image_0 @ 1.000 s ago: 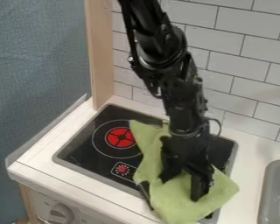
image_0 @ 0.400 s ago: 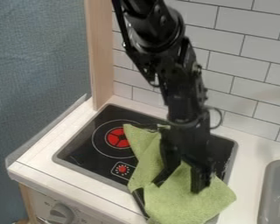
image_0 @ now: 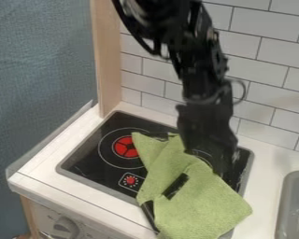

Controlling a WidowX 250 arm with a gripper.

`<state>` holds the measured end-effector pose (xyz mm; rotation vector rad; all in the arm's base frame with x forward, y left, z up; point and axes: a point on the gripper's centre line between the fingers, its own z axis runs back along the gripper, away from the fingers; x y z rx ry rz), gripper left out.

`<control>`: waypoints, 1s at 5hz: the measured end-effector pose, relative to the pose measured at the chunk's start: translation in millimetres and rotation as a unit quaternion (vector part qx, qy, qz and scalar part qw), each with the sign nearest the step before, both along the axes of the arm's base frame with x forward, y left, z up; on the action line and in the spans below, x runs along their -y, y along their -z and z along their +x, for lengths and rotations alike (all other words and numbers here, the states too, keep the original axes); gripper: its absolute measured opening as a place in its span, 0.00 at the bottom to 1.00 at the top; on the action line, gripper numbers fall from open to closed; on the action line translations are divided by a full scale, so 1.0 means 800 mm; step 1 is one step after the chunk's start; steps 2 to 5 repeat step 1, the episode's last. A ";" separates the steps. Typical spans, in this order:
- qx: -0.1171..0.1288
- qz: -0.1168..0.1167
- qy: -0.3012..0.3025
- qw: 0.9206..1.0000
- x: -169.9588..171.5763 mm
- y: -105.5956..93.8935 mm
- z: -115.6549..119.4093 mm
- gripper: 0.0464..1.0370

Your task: Put the cloth to the bottom right

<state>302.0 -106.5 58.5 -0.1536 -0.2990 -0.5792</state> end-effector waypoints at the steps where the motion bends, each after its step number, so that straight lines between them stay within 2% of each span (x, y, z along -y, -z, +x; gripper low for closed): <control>1: 0.001 0.000 0.000 1.000 0.000 -0.001 0.000 0.96; 5: 0.001 0.000 0.000 1.000 0.000 -0.001 0.000 0.96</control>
